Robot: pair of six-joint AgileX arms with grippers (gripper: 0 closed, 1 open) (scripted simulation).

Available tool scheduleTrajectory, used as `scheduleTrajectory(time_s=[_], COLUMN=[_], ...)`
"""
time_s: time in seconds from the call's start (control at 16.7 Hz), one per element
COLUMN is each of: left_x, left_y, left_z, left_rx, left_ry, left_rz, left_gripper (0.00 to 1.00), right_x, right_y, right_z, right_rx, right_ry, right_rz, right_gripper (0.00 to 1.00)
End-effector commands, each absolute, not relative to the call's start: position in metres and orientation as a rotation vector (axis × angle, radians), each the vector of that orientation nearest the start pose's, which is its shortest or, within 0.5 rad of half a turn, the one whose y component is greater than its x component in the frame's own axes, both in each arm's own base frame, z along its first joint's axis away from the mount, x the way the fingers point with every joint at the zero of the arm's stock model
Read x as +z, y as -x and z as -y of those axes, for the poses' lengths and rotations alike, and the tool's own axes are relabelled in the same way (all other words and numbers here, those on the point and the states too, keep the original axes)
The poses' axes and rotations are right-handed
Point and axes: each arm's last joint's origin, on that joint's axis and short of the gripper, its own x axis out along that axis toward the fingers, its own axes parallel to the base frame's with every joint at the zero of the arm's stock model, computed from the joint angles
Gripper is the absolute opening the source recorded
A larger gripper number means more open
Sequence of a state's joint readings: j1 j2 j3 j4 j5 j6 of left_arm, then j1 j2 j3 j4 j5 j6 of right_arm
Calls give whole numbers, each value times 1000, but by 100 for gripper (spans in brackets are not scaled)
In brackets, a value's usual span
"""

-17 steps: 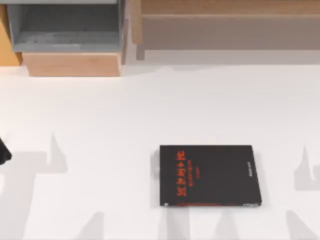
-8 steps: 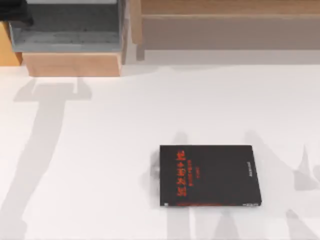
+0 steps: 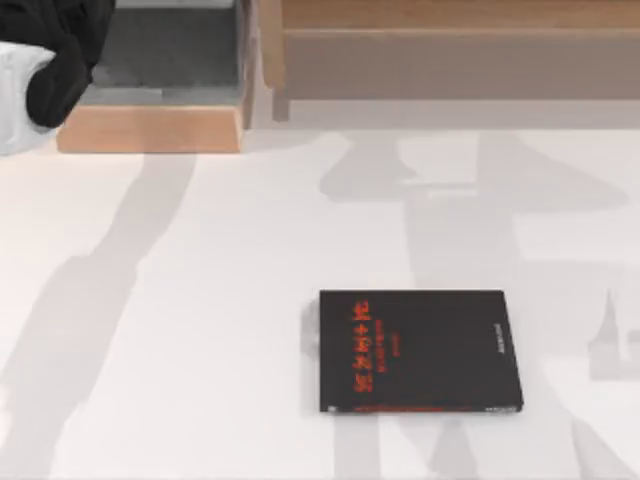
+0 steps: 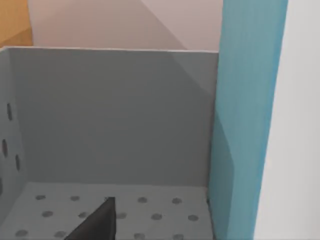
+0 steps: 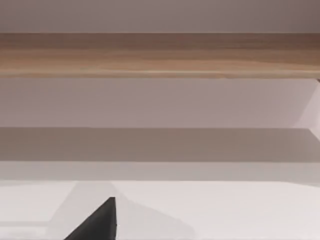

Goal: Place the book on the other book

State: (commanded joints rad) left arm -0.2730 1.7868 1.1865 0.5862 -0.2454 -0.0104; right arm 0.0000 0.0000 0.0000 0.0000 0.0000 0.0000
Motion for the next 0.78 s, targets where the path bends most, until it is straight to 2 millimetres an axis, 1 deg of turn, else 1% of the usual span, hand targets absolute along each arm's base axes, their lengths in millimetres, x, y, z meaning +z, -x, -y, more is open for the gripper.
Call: scheduleTrajectory(time_s=[0.12, 0.18, 0.3, 0.6, 0.78], left_x=[255, 251, 248, 248, 254], left_y=[-422, -428, -433, -433, -443], left_z=[113, 117, 121, 118, 113], left_rx=[-13, -15, -17, -14, -17], left_ry=[20, 19, 19, 19, 18], left_rz=[-12, -8, -5, -8, -5], left_gripper=[100, 100, 100, 100, 100], right_x=[160, 160, 160, 160, 160], right_y=[-106, -106, -106, -106, -106], right_z=[1, 1, 1, 1, 1], right_rx=[0, 0, 0, 0, 0], right_ry=[0, 0, 0, 0, 0], right_rz=[0, 0, 0, 0, 0], right_gripper=[100, 100, 100, 100, 100])
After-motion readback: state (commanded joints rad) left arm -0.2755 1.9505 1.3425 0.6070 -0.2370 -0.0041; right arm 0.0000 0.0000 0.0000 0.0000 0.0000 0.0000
